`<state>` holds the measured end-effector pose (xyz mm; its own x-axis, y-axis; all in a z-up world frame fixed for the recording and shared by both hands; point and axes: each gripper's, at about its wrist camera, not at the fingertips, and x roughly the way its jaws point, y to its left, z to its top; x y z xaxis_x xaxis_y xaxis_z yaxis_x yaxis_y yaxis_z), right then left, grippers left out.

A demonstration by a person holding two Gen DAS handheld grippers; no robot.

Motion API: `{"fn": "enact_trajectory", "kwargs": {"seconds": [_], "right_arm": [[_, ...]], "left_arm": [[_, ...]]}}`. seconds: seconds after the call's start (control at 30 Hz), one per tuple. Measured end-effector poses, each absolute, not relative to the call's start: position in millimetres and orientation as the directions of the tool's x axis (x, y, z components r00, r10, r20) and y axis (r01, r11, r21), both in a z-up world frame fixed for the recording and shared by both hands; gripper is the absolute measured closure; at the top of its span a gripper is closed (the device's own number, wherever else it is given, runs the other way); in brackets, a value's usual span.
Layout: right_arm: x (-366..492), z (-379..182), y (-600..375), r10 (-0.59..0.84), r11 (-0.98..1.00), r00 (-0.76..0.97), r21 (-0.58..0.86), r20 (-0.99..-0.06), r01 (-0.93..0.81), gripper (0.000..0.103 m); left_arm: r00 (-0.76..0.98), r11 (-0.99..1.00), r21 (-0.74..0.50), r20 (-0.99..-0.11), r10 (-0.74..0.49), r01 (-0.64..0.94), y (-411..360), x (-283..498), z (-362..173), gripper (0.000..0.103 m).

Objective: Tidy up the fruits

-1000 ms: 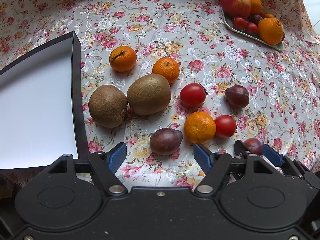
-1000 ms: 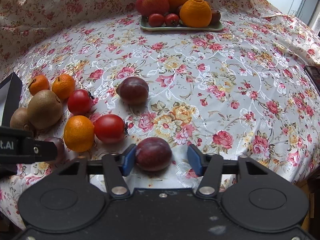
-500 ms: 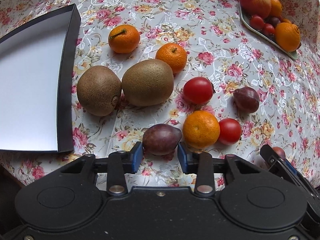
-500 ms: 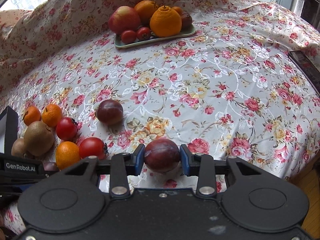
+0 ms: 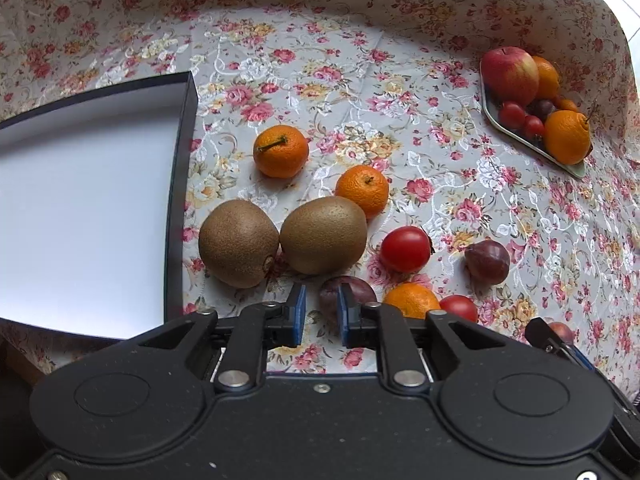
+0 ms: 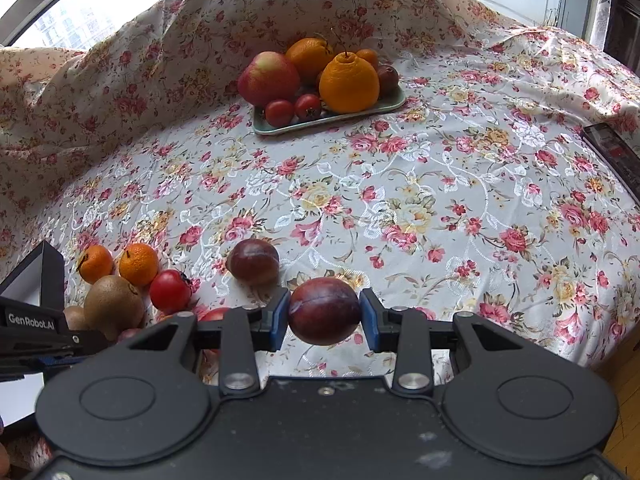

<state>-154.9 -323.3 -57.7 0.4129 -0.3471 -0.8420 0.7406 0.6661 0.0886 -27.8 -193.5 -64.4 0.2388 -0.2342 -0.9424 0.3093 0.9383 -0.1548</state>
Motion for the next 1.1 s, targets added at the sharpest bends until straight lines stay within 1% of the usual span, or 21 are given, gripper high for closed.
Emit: {"fn": "enact_trajectory", "kwargs": {"seconds": [0.03, 0.07, 0.1, 0.13, 0.3, 0.4, 0.47, 0.53, 0.67, 0.73, 0.8, 0.97, 1.1], "right_arm": [[-154, -59, -323, -0.345, 0.664, 0.410, 0.090, -0.844, 0.742, 0.065], [-154, -60, -323, -0.342, 0.664, 0.408, 0.090, -0.846, 0.743, 0.065], [-153, -60, -322, -0.339, 0.666, 0.405, 0.088, -0.850, 0.741, 0.065], [-153, -61, -322, -0.334, 0.668, 0.400, 0.085, -0.853, 0.739, 0.065], [-154, -65, -324, -0.331, 0.663, 0.390, 0.083, -0.859, 0.744, 0.065], [-156, -66, -327, -0.328, 0.652, 0.385, 0.088, -0.863, 0.753, 0.065], [-157, -66, -330, -0.328, 0.647, 0.383, 0.091, -0.863, 0.757, 0.065], [-158, -67, -331, -0.327, 0.643, 0.382, 0.092, -0.864, 0.760, 0.065], [-159, -68, -334, -0.329, 0.636, 0.374, 0.090, -0.867, 0.766, 0.065], [-160, -69, -335, -0.326, 0.629, 0.372, 0.094, -0.869, 0.772, 0.065], [-160, -70, -336, -0.322, 0.623, 0.363, 0.093, -0.874, 0.777, 0.065], [-158, -73, -337, -0.312, 0.620, 0.360, 0.099, -0.879, 0.778, 0.065], [-158, -72, -336, -0.308, 0.629, 0.363, 0.098, -0.879, 0.771, 0.065]], "left_arm": [[0.226, 0.937, -0.166, -0.944, -0.241, 0.306, -194, -27, -66, 0.063], [0.221, 0.937, -0.168, -0.945, -0.241, 0.306, -195, -27, -67, 0.050], [0.225, 0.937, -0.162, -0.945, -0.238, 0.308, -197, -29, -68, 0.040], [0.234, 0.935, -0.158, -0.942, -0.239, 0.318, -199, -31, -67, 0.038], [0.237, 0.920, -0.119, -0.947, -0.219, 0.374, -217, -36, -73, 0.038], [0.250, 0.928, -0.103, -0.947, -0.201, 0.359, -221, -36, -79, 0.035], [0.254, 0.934, -0.099, -0.948, -0.193, 0.342, -221, -35, -79, 0.035], [0.255, 0.944, -0.107, -0.948, -0.191, 0.311, -217, -33, -79, 0.036], [0.241, 0.975, -0.119, -0.957, -0.163, 0.189, -201, -26, -83, 0.038], [0.214, 0.975, -0.155, -0.959, -0.187, 0.158, -196, -24, -88, 0.037], [0.191, 0.971, -0.168, -0.961, -0.199, 0.167, -199, -24, -91, 0.037], [0.241, 0.967, -0.094, -0.959, -0.152, 0.238, -214, -31, -89, 0.037], [0.233, 0.967, -0.075, -0.963, -0.133, 0.243, -219, -31, -96, 0.038]]}}
